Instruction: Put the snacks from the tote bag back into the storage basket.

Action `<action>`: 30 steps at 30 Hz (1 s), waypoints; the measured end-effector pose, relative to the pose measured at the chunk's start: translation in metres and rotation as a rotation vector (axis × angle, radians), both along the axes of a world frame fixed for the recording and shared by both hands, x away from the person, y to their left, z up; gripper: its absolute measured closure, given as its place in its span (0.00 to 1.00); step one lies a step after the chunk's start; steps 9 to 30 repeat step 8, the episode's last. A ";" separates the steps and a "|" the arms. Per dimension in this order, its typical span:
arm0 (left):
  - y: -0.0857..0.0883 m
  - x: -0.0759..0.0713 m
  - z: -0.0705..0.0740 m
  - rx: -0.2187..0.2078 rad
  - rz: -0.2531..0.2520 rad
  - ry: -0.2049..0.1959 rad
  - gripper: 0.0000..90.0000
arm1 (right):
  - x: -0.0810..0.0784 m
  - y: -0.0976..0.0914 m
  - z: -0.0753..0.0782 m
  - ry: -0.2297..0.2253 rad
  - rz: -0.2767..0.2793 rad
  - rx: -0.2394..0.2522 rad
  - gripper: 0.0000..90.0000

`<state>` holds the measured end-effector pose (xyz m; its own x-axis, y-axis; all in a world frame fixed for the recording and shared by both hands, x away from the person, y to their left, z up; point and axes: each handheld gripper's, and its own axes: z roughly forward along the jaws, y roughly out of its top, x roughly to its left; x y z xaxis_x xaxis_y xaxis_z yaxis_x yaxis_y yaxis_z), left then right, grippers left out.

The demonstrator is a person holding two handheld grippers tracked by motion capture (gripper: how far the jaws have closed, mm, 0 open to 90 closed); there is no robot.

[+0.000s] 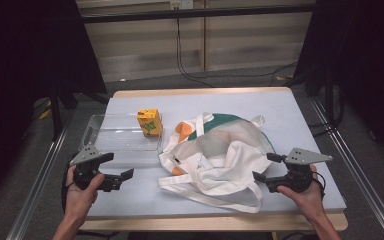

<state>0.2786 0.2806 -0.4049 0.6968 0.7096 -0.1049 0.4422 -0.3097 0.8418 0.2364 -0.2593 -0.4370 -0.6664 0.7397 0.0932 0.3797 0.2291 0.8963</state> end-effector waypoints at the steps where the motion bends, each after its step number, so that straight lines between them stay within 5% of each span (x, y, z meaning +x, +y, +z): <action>1: 0.000 -0.004 -0.007 -0.013 0.001 0.001 0.04 | 0.000 -0.001 0.000 -0.002 0.002 -0.004 0.17; 7: 0.000 -0.014 -0.023 -0.021 0.031 -0.011 0.04 | -0.001 -0.007 0.001 -0.011 -0.015 0.004 0.17; 30: 0.000 -0.014 -0.023 -0.021 0.031 -0.011 0.04 | -0.001 -0.007 0.001 -0.011 -0.015 0.004 0.17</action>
